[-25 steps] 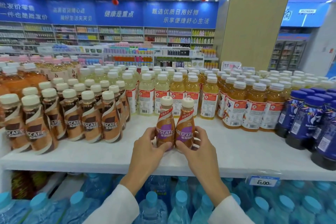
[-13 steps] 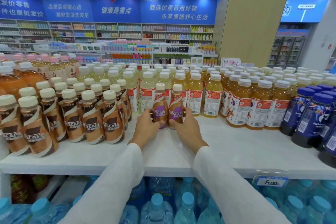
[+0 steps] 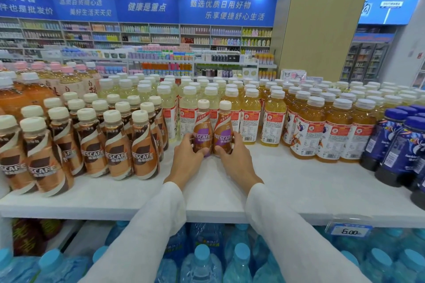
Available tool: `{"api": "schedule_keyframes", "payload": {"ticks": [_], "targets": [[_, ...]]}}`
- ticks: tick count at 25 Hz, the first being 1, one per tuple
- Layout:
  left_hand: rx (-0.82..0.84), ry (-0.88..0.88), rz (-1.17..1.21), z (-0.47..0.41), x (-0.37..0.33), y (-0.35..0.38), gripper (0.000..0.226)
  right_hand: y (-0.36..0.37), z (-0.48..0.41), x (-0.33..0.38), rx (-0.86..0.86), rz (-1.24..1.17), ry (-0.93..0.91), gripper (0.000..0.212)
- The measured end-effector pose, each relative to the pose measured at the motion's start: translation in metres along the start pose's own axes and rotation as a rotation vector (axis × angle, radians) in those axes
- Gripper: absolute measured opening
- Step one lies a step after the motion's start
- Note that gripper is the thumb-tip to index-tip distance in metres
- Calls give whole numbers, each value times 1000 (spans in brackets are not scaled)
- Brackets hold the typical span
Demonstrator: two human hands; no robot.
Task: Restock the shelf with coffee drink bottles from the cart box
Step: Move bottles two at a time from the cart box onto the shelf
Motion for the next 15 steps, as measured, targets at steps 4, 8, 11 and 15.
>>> {"api": "schedule_keyframes", "payload": {"ticks": [4,8,11,15], "targets": [[-8,-10,-15,0,0,-1,63,1,0,0,10,11,-5,65],[-5,-9,-29,0,2,0,64,0,2,1,-5,24,-9,65],[4,-23,-42,2,1,1,68,-1,4,3,15,3,-6,66],[27,-46,-70,13,-1,-1,70,-5,20,3,78,26,22,67]]}}
Point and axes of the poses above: each hand's wrist, its own z-axis away from the middle knuckle, its own y-axis out of the palm, x = y × z, the point moved 4 cm from there along -z, towards the middle knuckle, and after that the axes turned 15 degrees about z, right-handed, at the moved point
